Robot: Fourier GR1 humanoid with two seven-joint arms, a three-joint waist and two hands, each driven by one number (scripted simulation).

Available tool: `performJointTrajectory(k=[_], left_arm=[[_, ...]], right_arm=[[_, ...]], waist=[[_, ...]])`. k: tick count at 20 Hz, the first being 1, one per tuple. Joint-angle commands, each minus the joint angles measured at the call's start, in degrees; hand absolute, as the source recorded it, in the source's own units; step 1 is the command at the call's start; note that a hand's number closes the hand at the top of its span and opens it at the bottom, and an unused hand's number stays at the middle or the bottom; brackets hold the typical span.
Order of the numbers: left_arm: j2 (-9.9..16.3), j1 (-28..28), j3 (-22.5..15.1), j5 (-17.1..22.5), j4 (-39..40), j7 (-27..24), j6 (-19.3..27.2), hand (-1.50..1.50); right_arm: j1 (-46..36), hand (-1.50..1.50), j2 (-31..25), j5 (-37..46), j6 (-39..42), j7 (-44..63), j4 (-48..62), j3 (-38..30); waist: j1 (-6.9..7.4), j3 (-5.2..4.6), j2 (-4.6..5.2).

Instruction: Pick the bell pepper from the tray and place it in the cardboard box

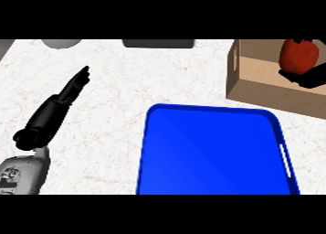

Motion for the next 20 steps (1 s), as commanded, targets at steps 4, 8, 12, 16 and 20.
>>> performJointTrajectory(k=[4,8,12,16,20], left_arm=[[0.54,-1.63,0.17,-0.54,2.58,-1.85,-0.73,0.0],[0.63,-1.51,0.51,0.81,1.17,-0.56,-1.89,0.0],[-2.08,-1.07,-1.69,-0.78,-0.41,-0.28,0.14,0.0],[-0.68,-2.05,-0.39,-0.67,1.98,-0.89,-0.64,0.0],[-1.08,-0.58,-1.48,-1.87,1.13,-2.26,-0.33,0.0]], right_arm=[[-6.32,1.5,-8.2,6.6,7.73,-5.97,19.14,4.89],[-11.49,1.5,-11.17,10.32,7.13,-15.01,32.75,6.4],[-12.98,1.5,-9.52,17.0,4.23,-17.52,40.3,11.8],[-14.18,-1.5,-13.32,18.3,8.6,-28.8,47.86,13.76],[-17.36,-1.5,-13.15,17.22,9.71,-37.86,52.56,13.21]], waist=[[0.98,-0.03,0.46],[2.02,0.06,0.66],[2.4,0.08,0.64],[1.99,0.12,0.83],[2.06,0.14,0.76]])
